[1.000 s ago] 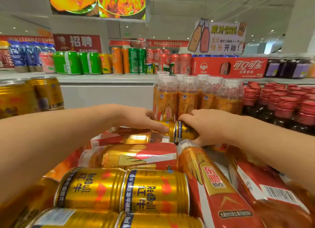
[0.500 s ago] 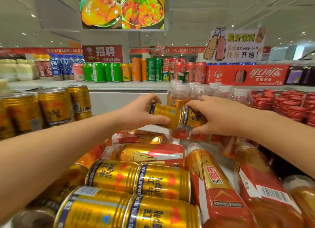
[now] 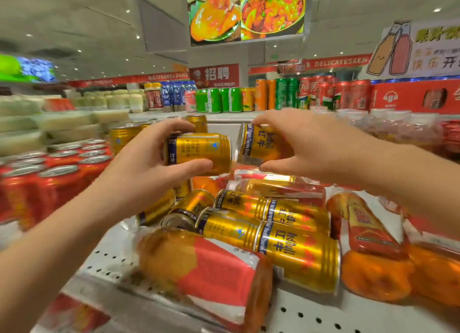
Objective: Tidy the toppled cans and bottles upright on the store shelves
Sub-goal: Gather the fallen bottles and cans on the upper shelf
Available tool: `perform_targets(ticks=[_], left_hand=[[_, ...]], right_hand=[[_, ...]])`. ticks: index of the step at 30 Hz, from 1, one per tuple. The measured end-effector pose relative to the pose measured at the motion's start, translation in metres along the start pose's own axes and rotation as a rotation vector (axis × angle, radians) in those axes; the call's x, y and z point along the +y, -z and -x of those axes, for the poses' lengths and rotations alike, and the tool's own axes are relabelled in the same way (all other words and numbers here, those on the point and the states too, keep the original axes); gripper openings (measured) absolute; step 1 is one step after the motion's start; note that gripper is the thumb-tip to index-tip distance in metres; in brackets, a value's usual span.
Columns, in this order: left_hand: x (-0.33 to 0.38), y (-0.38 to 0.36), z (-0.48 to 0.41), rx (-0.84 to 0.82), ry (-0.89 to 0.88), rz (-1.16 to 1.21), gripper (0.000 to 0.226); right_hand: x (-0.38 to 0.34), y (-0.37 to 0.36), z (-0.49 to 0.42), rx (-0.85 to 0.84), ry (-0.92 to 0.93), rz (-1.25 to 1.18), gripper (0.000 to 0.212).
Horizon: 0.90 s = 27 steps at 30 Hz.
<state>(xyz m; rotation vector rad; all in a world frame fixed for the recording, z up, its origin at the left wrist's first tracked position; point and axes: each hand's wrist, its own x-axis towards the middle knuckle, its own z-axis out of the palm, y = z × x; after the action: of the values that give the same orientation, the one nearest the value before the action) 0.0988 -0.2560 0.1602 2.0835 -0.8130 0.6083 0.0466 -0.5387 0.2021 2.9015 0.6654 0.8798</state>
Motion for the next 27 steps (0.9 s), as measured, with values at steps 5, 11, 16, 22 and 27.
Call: perform_targets(ticks=[5,11,16,22,27], left_hand=[[-0.039,0.046,0.052,0.171,0.012,-0.228,0.068],[-0.08,0.078,0.084,0.169,0.048,-0.212,0.062],[-0.097,0.096,0.101,0.102,-0.046,-0.305,0.061],[-0.121,0.095,0.12,0.006,-0.089,-0.3,0.067],[-0.13,0.09,0.127,-0.009,-0.14,-0.377,0.062]], right_hand=[[-0.045,-0.008,-0.029,-0.075,0.106,0.057,0.065],[-0.084,-0.018,-0.063,-0.106,0.125,0.124,0.07],[-0.112,-0.034,-0.088,-0.174,0.102,0.122,0.074],[-0.138,-0.05,-0.1,-0.186,0.036,0.088,0.072],[-0.141,-0.059,-0.1,-0.235,-0.031,0.135,0.071]])
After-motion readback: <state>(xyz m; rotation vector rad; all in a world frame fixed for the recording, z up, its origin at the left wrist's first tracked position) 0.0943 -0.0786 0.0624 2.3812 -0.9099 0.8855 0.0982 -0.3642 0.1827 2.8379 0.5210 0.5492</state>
